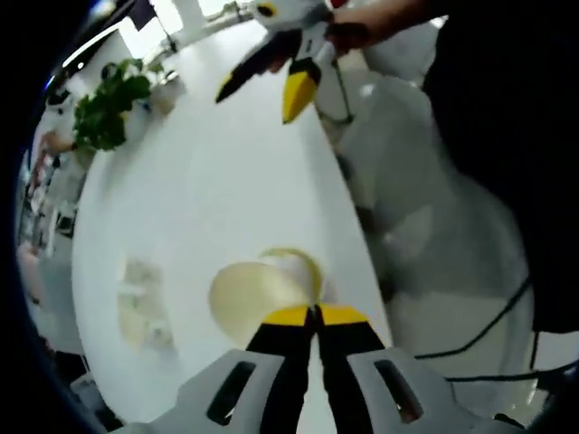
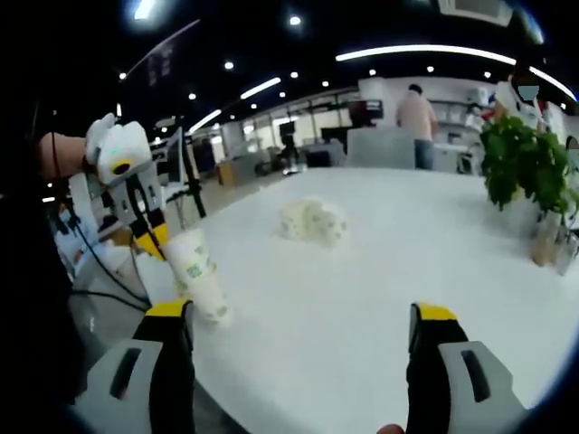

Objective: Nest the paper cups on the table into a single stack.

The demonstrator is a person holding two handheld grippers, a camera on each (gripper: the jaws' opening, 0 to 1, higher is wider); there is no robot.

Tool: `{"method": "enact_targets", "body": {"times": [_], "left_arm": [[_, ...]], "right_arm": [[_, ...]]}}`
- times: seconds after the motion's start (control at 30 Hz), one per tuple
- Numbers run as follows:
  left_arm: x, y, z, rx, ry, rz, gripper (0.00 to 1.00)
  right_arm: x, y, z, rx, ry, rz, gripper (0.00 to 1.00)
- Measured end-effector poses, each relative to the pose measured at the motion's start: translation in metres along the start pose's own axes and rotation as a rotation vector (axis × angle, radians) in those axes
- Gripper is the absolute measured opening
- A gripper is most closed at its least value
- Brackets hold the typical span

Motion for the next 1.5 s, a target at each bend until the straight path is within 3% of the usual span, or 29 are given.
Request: {"method": "enact_targets", "body": {"times": [0.87, 1.5], "left_arm": [[0.0, -0.025, -0.006, 0.065, 0.004, 0.026, 0.01], [-0.004, -0.03, -0.008, 0.107, 0.053, -0.009, 0.06]], "right_arm": [[0.009, 0.005, 0.0, -0.005, -0.033, 0.0, 0.97], [0.015, 0.013, 0.0, 0.002, -0.051, -0.004, 0.97]]}}
Point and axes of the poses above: the point that each gripper's makers call its tool centre point, and the gripper's own axes: y roughly backward along the fingers, z roughly to its left, x roughly out of its underside, the point moved 3 cm from there along y, roughly backward along the fingers, and after that the axes turned 1 degree about -y, right-handed, at the moved point
